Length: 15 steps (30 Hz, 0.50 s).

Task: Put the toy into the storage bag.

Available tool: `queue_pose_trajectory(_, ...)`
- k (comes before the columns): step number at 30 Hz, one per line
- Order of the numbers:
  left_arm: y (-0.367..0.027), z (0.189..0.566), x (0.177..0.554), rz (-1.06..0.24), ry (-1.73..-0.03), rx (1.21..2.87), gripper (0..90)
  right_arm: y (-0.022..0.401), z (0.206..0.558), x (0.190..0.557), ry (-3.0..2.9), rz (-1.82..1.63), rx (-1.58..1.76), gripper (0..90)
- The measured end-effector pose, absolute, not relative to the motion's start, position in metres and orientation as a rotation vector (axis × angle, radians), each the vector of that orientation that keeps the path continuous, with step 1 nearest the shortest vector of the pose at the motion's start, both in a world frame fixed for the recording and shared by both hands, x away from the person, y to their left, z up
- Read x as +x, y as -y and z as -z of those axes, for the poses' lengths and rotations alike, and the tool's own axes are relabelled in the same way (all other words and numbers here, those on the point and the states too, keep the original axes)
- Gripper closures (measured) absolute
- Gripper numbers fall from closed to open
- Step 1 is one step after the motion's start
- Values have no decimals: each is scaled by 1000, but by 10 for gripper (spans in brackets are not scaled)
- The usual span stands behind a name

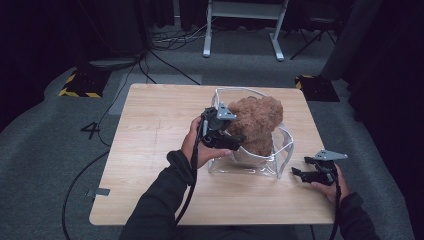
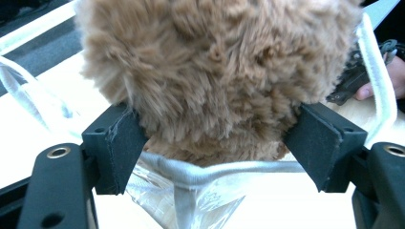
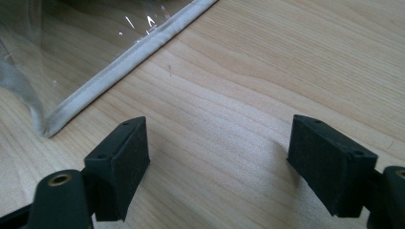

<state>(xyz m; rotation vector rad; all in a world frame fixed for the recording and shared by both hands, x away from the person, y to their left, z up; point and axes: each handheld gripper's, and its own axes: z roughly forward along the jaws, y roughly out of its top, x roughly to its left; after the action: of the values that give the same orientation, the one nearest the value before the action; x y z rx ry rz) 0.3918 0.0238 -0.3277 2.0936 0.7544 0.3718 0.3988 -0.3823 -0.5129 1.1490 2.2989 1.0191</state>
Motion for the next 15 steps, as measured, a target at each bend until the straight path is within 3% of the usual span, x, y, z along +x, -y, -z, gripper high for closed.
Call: queue_pose_trajectory(15, -36, 324, 382, -421, -741, 2068, 236, 382, 513, 399, -2299, -1019, 1149, 216)
